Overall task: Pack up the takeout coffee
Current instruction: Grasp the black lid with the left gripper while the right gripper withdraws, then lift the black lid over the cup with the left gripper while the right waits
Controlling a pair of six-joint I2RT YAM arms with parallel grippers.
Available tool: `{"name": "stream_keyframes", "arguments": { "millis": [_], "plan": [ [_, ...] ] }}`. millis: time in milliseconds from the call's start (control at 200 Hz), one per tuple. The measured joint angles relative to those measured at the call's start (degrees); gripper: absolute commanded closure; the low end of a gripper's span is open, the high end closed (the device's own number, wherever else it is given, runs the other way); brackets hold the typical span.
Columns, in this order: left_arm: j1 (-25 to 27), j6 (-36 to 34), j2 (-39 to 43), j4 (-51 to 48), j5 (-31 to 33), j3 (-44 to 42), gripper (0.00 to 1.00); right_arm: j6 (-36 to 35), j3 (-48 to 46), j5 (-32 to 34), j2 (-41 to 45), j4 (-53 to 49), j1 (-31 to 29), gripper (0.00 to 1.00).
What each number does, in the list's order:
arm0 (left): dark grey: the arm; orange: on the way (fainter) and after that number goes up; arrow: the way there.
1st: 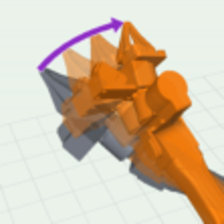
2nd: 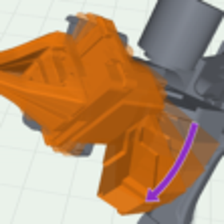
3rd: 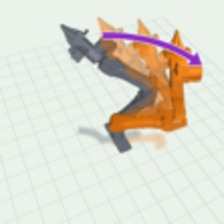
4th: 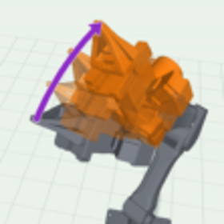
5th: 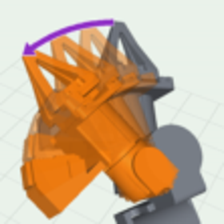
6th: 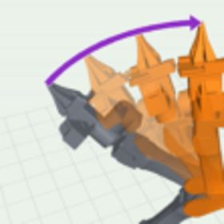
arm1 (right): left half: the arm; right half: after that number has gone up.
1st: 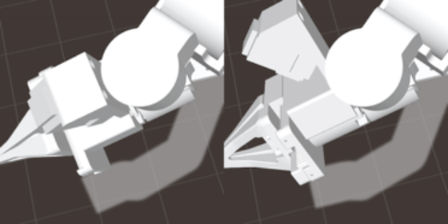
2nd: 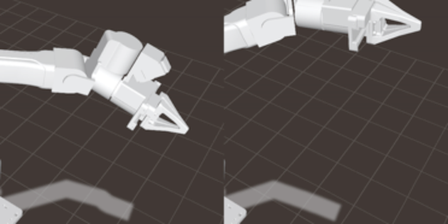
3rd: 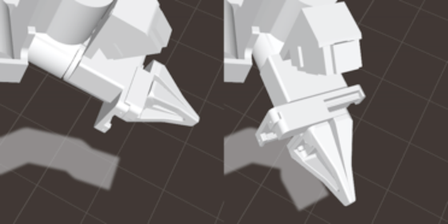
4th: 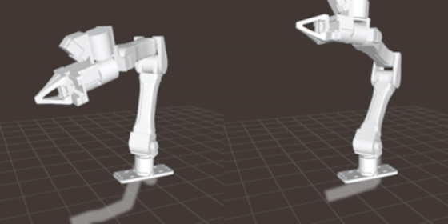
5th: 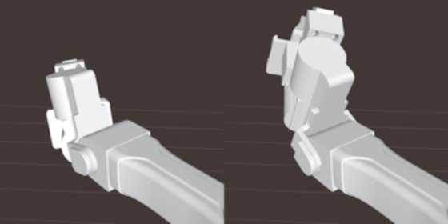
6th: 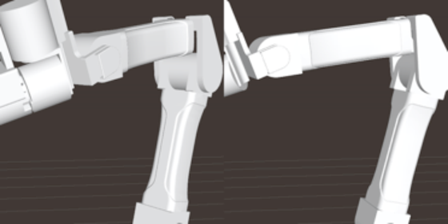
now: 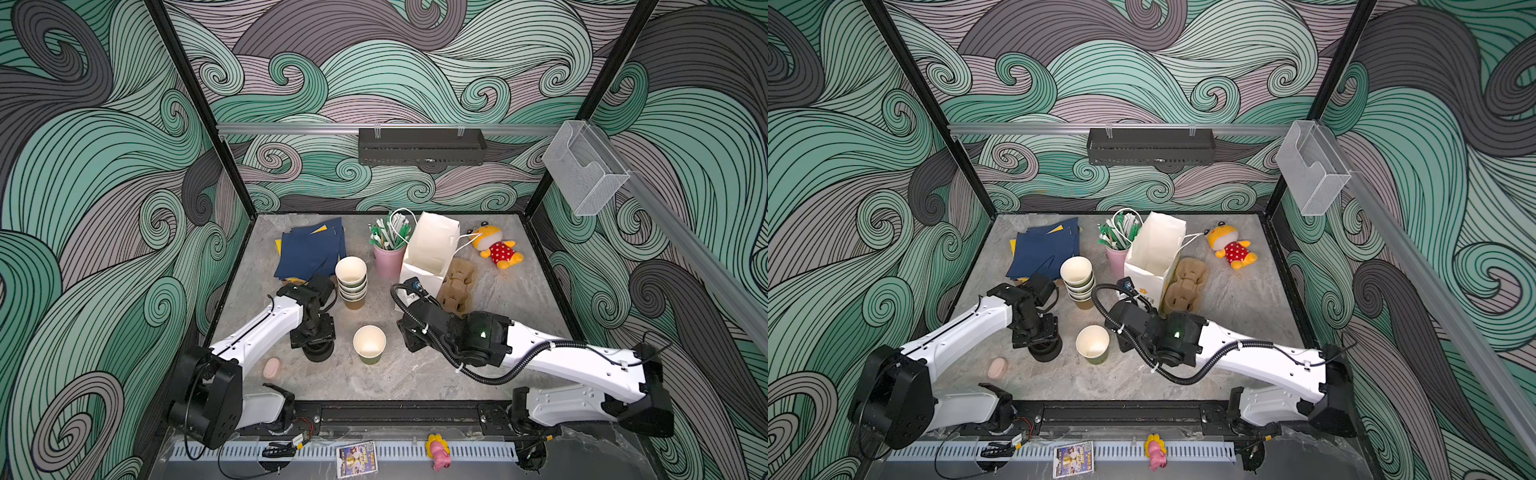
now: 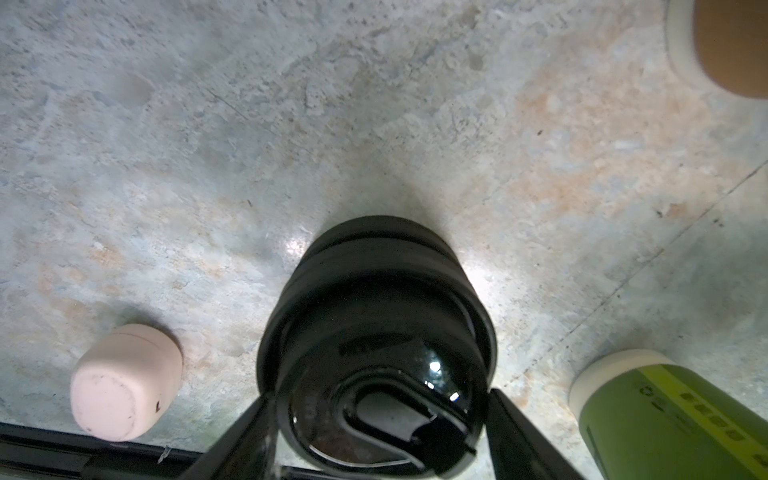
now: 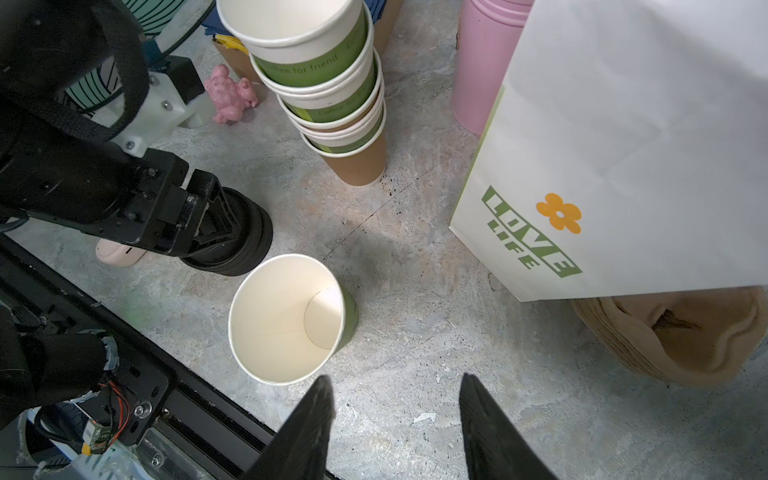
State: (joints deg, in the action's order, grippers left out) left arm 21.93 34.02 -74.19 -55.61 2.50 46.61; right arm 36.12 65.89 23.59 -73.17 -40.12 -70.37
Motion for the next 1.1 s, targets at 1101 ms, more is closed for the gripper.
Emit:
{"name": "stream_keyframes", "arguments": {
  "millis": [1101],
  "plan": [
    [0.02,-2.93,14.23,-9.84,-6.99,7.72,0.32,0.96,-1.62,-0.02,2.29,0.44,1.38,0.48]
  ]
}}
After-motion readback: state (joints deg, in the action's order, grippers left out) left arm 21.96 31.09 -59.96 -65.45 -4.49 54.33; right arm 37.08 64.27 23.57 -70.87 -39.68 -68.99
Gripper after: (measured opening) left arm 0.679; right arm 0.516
